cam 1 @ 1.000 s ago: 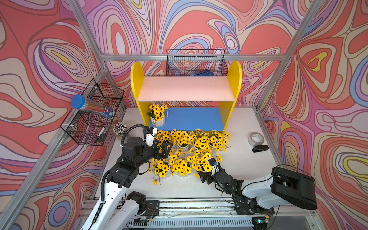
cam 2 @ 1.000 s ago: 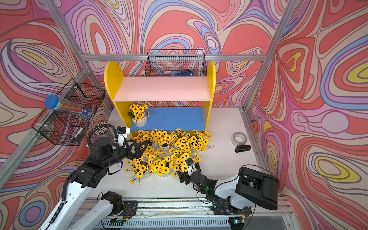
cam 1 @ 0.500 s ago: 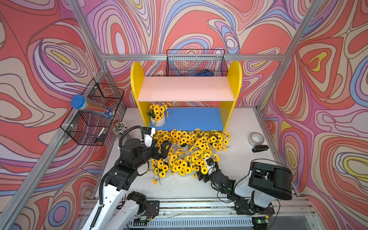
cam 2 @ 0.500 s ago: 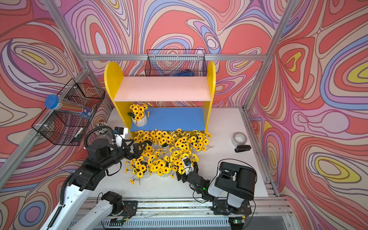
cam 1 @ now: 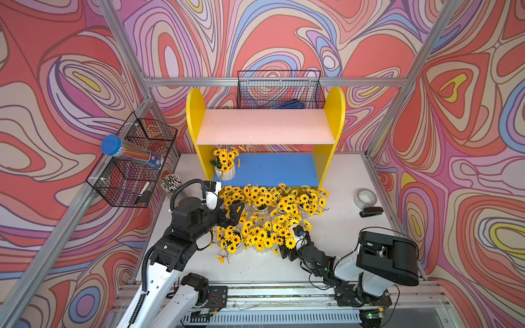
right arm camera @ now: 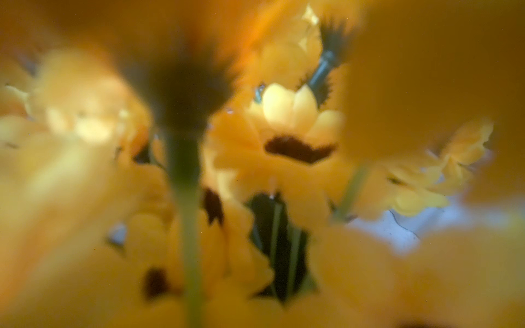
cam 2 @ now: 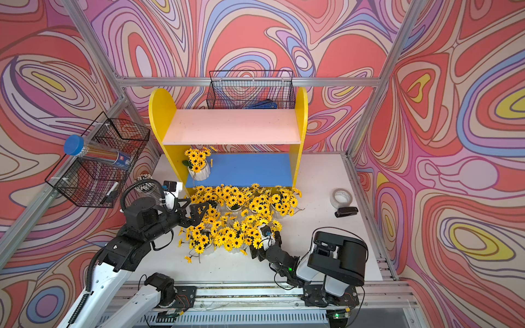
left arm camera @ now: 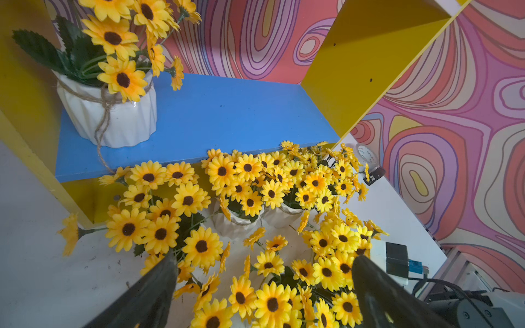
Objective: Take the sunflower pots off the shelves
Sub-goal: Place the sunflower pot at the center of the board.
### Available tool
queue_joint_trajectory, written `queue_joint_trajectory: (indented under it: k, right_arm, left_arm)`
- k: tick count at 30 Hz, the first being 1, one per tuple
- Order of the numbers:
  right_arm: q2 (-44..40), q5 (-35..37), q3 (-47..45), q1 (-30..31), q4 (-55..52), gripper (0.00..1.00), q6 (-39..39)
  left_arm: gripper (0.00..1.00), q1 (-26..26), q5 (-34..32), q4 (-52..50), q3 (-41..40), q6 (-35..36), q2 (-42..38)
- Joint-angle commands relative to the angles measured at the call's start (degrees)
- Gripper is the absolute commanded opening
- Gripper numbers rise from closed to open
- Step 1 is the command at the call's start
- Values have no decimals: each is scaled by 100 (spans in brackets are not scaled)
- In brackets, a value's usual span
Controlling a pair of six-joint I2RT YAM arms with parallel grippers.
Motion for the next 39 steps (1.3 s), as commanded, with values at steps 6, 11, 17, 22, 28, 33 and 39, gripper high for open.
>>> queue_joint_trajectory:
  k: [6,11,17,22,28,33,39]
  right_arm:
    - [-622,89,-566,312,-246,98,278]
    - [-1366,-92,-481,350,-852,98,328]
    - [-476,114,256,350,-486,98,-467]
    - [-360,249,330,350,-571,98,-366]
    - [-1081,234,94,347,-1192,98,-112]
    - [-1618,-167,-75,350,-1677,98,154]
    - [-1741,-434,-103,514,-2010,98,304]
  left_arm:
    - [98,-16,-32,23,-108,93,11]
    - [98,-20,-70,41,-115,93,38]
    - [98,-23,-76,101,-117,73,67]
    - [98,-24,-71,-6,-108,132,12]
    - [98,-22,33,-21,-82,139,54]
    - [99,-23,115,19,-83,102,82]
    - [99,-20,149,0,-90,58,68]
